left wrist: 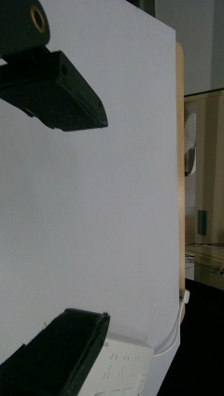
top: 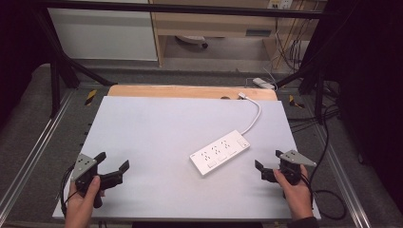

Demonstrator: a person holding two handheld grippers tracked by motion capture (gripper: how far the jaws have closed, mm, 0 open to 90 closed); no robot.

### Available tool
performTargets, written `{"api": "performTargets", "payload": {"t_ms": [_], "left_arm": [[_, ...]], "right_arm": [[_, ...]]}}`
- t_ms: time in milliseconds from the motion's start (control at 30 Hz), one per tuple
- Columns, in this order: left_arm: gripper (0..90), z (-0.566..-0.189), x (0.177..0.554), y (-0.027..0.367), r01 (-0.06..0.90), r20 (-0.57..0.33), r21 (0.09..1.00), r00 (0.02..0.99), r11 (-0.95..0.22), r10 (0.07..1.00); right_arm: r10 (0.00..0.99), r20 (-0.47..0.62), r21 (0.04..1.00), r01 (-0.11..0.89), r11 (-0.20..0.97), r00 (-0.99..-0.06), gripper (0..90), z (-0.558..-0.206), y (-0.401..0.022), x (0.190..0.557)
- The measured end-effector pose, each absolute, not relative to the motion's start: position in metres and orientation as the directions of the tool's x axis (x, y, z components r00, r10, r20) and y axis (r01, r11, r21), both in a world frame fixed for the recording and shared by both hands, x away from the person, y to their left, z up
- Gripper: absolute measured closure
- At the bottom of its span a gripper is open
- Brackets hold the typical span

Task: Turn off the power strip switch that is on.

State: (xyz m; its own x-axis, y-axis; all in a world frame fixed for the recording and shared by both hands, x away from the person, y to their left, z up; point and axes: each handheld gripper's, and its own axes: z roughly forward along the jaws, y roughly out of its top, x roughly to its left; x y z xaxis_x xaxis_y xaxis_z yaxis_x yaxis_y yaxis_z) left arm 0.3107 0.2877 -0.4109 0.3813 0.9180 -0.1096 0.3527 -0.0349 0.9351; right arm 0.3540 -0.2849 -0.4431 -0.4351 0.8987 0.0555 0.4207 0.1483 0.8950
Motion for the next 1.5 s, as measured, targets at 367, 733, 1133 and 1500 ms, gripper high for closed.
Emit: {"api": "performTargets", "payload": {"t_ms": [367,733,1133,1500], "left_arm": [[6.2,-0.413,0.312,0.290,0.368,-0.127,0.930,0.377,-0.022,0.918],[6.1,-0.414,0.313,0.288,0.374,-0.123,0.927,0.382,-0.031,0.916],[6.1,-0.415,0.312,0.286,0.379,-0.130,0.925,0.389,-0.030,0.912],[6.1,-0.414,0.313,0.286,0.380,-0.126,0.924,0.394,-0.037,0.910]], "right_arm": [[0.901,0.080,0.895,0.429,0.123,-0.426,4.9,-0.439,-0.283,0.354],[0.897,0.100,0.903,0.418,0.100,-0.431,4.2,-0.423,-0.283,0.351],[0.926,0.074,0.923,0.378,0.077,-0.369,1.9,-0.411,-0.276,0.350],[0.912,0.111,0.932,0.361,0.043,-0.395,7.6,-0.395,-0.273,0.348]]}}
